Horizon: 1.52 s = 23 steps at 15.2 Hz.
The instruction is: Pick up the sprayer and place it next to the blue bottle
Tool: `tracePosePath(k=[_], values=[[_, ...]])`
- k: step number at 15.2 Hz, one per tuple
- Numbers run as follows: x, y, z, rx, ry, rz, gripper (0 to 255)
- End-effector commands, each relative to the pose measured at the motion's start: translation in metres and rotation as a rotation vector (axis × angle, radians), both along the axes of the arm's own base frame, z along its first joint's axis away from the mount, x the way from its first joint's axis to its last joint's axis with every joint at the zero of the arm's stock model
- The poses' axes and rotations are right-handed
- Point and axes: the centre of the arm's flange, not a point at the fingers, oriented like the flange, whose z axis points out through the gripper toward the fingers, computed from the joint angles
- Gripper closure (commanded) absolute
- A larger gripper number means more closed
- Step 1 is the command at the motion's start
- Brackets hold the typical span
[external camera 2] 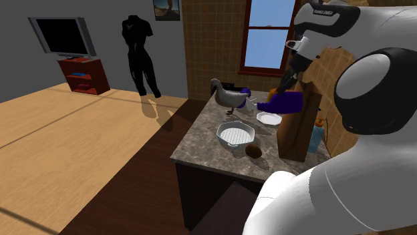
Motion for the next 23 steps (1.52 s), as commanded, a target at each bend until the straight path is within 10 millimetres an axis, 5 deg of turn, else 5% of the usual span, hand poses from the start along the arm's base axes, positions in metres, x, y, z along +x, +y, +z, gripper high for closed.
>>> tracePosePath(k=[1, 16, 23], values=[[-0.024, -0.012, 0.002, 0.000, 0.000, 0.001, 255], [-0.204, -0.093, 0.002, 0.000, 0.000, 0.001, 255], [-0.208, -0.095, -0.029, 0.000, 0.000, 0.001, 255]])
